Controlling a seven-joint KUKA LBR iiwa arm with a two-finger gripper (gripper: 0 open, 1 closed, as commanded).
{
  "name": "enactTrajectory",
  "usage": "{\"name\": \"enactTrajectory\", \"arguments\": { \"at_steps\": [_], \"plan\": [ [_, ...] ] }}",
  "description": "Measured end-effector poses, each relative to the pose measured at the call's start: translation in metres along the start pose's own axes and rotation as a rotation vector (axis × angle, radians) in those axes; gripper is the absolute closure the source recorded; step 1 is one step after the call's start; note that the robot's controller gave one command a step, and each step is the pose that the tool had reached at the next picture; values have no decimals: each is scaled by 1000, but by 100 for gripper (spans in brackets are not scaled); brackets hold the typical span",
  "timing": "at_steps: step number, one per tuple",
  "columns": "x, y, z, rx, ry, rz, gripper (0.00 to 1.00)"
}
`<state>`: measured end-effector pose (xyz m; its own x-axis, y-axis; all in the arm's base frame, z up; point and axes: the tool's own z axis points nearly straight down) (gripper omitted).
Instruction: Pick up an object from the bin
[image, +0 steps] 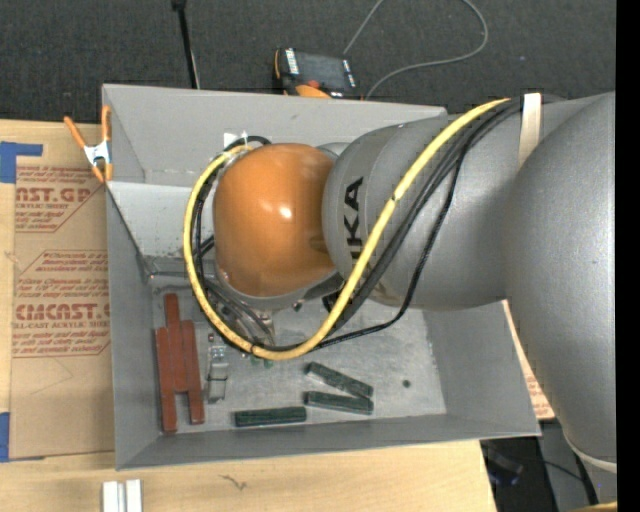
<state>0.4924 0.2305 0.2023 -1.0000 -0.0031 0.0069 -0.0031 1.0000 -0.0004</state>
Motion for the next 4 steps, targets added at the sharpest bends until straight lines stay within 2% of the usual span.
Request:
{"name": "enactTrajectory", "arguments": {
  "at_steps": [1,2,3,4],
  "plan": [
    [-4,-54,23,2,-4,61,0],
    [14,-113,43,2,-3,83,0],
    [0,-208,133,2,-4,-48,0],
    [0,-204,131,-2,-6,-54,100]
  ]
}}
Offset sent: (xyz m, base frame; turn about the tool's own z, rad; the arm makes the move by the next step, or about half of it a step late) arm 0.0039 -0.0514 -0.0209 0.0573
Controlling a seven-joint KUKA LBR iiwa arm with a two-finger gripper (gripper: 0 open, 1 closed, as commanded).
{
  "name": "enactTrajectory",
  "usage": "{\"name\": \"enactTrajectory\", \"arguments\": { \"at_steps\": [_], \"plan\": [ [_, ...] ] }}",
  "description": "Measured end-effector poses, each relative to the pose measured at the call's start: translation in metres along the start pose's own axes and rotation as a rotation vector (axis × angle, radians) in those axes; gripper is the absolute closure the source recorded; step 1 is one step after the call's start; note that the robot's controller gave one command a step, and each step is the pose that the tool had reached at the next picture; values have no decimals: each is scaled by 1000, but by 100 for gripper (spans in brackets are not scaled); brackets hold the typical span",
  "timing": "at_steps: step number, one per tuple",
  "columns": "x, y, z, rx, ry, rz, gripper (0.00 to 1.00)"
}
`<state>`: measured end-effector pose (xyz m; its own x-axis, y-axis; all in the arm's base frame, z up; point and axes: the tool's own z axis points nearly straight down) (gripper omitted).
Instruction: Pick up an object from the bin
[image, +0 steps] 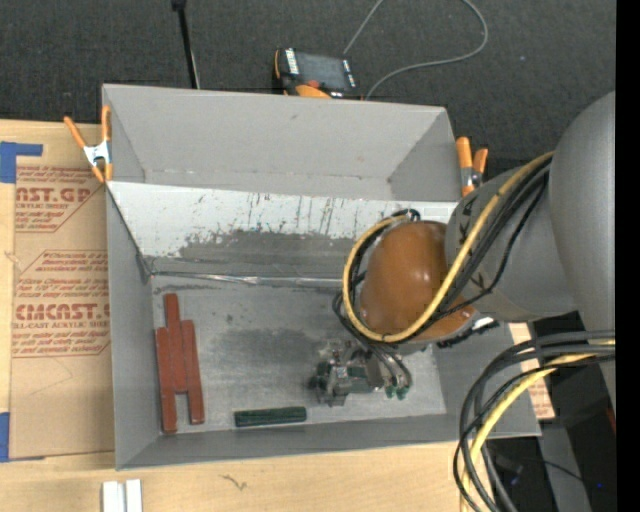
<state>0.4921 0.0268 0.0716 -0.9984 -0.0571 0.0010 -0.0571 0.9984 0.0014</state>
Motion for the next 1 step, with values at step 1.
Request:
{"name": "enactTrajectory", "arguments": {
  "at_steps": [1],
  "plan": [
    [-3,-39,-5,1,-1,141,100]
  ]
}}
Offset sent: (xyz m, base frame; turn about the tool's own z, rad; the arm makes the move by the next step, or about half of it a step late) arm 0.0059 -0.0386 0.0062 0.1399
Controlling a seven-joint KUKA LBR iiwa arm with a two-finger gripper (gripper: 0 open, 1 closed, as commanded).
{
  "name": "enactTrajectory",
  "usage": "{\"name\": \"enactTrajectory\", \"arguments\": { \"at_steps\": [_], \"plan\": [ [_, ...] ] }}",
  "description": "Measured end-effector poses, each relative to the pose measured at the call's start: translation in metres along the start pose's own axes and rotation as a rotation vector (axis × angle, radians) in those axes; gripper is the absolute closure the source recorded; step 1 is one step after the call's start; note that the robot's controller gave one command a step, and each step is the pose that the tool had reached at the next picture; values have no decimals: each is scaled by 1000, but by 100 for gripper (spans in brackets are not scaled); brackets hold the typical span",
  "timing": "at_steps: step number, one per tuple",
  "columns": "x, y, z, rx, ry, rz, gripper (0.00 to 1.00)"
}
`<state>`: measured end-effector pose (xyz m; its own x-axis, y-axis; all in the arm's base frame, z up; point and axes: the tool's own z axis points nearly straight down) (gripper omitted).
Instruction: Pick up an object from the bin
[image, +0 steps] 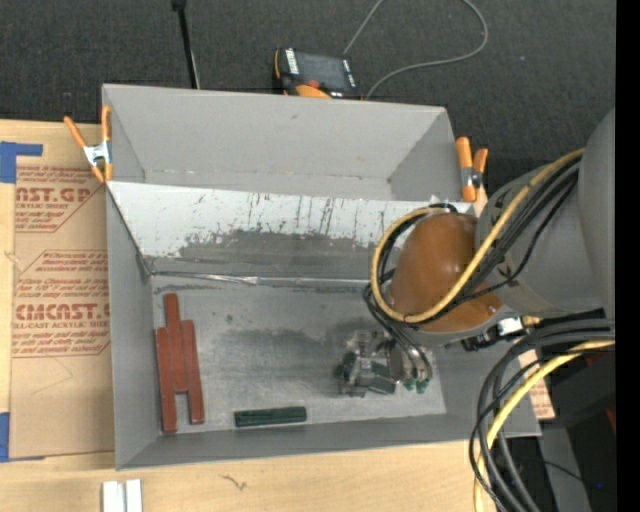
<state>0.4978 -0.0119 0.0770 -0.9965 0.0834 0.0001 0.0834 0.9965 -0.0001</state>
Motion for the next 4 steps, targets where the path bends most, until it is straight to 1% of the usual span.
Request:
{"name": "enactTrajectory", "arguments": {
  "at_steps": [1,2,3,4],
  "plan": [
    [11,-35,8,1,3,-15,100],
    [8,-33,7,-1,-3,-15,0],
    [10,-33,8,-2,1,-16,100],
    [-12,-95,4,1,-3,75,100]
  ]
}}
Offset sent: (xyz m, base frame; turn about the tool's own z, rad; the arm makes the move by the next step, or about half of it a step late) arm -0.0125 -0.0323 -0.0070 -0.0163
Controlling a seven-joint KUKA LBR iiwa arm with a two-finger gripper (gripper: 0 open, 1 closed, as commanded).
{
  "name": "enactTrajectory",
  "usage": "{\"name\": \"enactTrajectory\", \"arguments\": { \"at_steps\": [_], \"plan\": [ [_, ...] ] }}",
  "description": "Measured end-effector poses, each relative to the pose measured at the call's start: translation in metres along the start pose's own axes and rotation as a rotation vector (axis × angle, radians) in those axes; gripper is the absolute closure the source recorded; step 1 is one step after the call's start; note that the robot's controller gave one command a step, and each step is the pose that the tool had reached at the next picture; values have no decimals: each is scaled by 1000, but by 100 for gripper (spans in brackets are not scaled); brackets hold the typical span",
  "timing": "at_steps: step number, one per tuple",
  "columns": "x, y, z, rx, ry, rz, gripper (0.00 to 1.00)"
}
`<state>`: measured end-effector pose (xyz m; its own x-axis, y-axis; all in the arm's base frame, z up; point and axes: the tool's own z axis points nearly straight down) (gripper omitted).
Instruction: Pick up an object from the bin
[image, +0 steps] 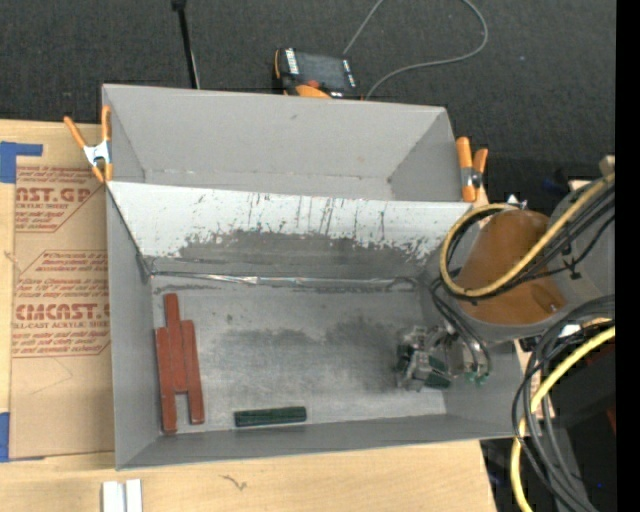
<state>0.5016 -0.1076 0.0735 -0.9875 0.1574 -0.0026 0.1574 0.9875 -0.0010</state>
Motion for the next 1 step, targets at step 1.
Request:
{"name": "enactTrajectory", "arguments": {
  "at_steps": [1],
  "plan": [
    [-7,11,-61,-1,-3,-207,100]
  ]
}}
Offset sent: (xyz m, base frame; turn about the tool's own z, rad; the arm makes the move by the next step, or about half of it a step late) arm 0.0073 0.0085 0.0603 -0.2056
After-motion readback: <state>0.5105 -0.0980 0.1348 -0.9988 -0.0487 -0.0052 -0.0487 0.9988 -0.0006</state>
